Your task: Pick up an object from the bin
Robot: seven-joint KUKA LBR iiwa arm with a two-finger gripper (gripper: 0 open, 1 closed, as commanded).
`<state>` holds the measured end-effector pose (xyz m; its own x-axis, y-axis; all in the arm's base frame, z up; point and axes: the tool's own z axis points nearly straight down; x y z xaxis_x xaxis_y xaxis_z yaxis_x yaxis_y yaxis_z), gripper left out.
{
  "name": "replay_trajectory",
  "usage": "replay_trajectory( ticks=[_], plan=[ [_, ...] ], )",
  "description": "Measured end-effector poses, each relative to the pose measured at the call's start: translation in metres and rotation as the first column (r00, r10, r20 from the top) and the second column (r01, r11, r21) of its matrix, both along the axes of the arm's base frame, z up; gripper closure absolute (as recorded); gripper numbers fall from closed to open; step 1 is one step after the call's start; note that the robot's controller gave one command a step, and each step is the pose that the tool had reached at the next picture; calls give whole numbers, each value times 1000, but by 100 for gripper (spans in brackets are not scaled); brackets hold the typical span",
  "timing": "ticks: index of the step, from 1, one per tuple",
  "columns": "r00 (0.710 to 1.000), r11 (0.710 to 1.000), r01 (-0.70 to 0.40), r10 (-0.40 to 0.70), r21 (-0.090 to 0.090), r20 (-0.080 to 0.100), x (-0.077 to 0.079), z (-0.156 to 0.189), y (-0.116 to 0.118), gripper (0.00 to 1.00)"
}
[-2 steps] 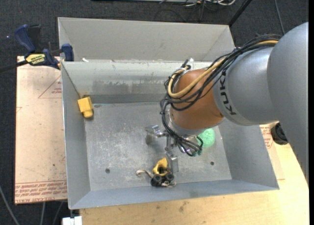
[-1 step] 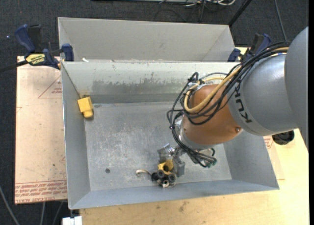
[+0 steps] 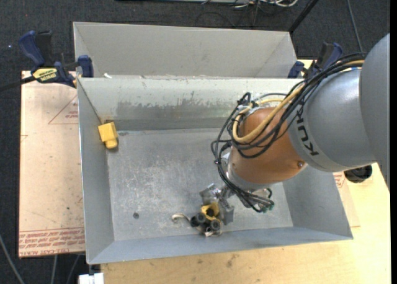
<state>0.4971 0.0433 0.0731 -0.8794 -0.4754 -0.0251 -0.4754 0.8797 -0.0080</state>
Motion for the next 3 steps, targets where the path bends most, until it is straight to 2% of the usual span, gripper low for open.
replay_trajectory(
  ticks=[1,2,3],
  plan=[
    [1000,1000,2,-2,-4,-30,-9,54,23,100],
    [999,1000,-30,30,-2,-14,7,60,17,100],
    [999,999,-34,34,-3,-26,3,20,-7,100]
  ],
)
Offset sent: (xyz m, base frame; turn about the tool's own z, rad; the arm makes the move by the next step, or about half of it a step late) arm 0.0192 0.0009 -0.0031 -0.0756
